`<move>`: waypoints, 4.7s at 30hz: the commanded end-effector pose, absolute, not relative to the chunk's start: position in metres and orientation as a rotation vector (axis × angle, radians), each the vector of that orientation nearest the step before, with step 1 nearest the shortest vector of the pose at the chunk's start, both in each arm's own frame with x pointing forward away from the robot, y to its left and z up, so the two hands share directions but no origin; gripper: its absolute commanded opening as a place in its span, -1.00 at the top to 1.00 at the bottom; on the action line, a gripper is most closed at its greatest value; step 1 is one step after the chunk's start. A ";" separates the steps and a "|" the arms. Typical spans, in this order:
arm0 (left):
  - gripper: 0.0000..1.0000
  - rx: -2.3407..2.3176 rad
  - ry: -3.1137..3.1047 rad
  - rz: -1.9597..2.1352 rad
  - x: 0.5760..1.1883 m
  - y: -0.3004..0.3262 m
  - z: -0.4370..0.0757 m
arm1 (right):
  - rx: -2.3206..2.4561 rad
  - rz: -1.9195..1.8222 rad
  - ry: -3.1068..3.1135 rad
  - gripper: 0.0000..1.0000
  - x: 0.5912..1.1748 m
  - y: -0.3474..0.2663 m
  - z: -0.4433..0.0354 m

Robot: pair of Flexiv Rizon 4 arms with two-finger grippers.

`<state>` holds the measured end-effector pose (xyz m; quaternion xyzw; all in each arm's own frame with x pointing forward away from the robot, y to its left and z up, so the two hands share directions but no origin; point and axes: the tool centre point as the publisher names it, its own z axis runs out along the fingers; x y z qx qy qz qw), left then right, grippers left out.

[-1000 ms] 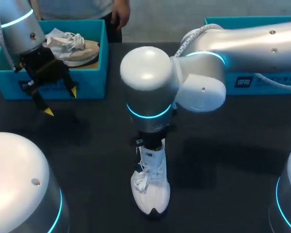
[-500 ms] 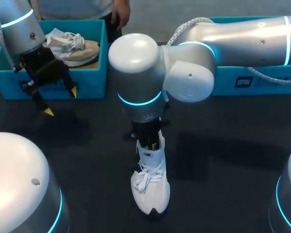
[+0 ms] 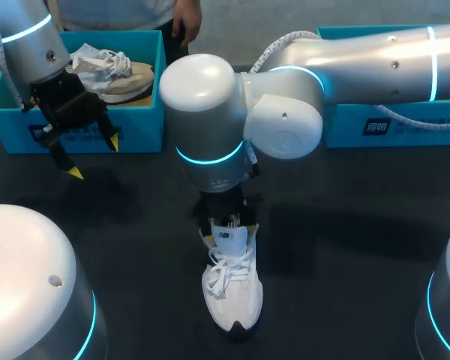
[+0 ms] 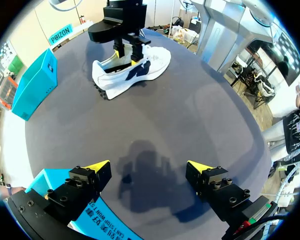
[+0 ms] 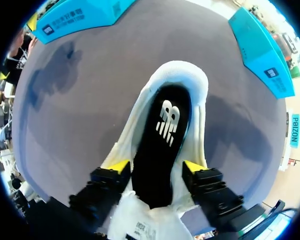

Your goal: Take the shoe out of the shoebox, open the shoe tongue, remove and reinsert the insole, then place the shoe into the shoebox

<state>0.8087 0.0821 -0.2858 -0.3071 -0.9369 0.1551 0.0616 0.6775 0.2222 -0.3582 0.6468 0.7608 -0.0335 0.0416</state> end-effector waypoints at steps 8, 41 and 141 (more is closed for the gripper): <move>-1.00 -0.930 -2.836 0.467 0.807 0.083 -0.286 | 1.984 -0.113 2.280 -1.00 0.665 0.228 -0.347; -1.00 -0.930 -2.836 0.467 0.807 0.083 -0.286 | 2.044 -0.094 2.121 -1.00 0.596 0.221 -0.300; -1.00 -0.930 -2.836 0.467 0.807 0.083 -0.286 | 0.640 0.371 2.954 -1.00 0.692 0.215 -0.267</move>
